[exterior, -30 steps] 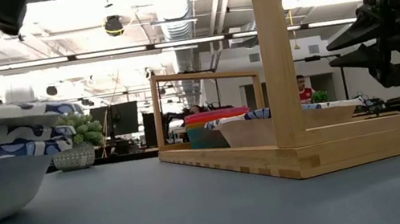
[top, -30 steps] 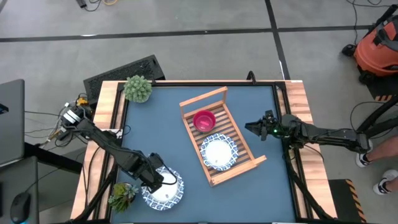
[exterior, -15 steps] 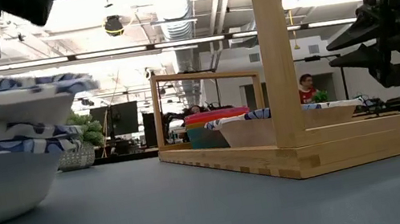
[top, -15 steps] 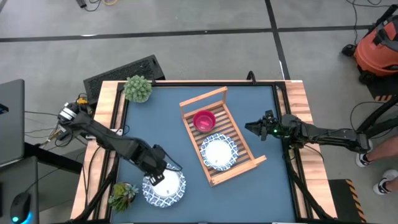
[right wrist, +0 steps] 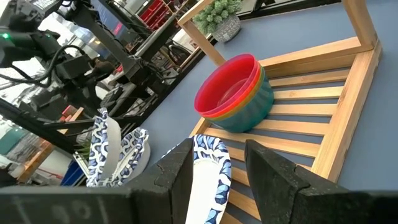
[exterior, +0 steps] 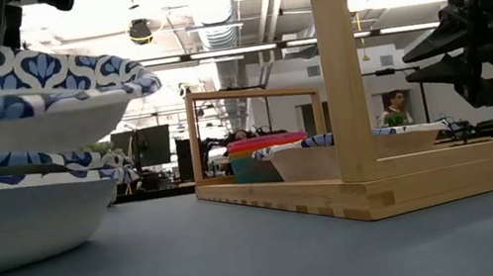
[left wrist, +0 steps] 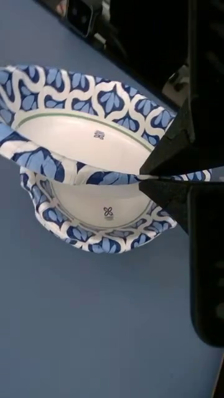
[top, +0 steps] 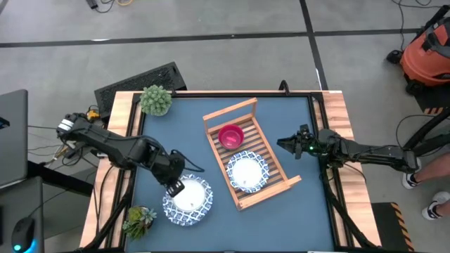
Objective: Place and stack bowls onto a shelf
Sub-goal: Stack the white blue bowl on top of the white blue bowl on the shelf
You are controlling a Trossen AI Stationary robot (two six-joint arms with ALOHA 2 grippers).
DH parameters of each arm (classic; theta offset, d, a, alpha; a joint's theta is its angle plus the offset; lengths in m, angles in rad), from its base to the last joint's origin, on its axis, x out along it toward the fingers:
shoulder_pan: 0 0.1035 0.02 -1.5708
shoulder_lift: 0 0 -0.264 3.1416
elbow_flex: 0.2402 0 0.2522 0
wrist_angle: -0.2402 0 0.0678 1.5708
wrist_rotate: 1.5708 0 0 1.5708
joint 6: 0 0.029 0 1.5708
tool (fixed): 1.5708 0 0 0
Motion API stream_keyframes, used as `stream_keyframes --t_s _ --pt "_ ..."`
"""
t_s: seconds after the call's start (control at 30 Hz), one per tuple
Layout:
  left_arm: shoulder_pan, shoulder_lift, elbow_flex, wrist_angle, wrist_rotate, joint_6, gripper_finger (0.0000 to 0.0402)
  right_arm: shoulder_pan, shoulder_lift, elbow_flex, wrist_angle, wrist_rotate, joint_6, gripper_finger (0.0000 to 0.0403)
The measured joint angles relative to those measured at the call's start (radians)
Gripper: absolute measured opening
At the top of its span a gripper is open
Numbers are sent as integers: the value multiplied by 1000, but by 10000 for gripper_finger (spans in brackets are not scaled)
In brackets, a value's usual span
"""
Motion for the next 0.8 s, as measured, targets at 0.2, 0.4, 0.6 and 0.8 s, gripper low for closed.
stream_keyframes --t_s 0.2,0.4,0.6,0.8 --pt "52 -35 0 31 38 52 0 0 0 0 0 0 0 171" --pt "135 -110 0 67 30 80 0 0 0 0 0 0 0 171" --pt "226 -171 0 152 -54 75 0 0 0 0 0 0 0 171" --pt "299 -167 0 294 -108 82 0 0 0 0 0 0 0 171"
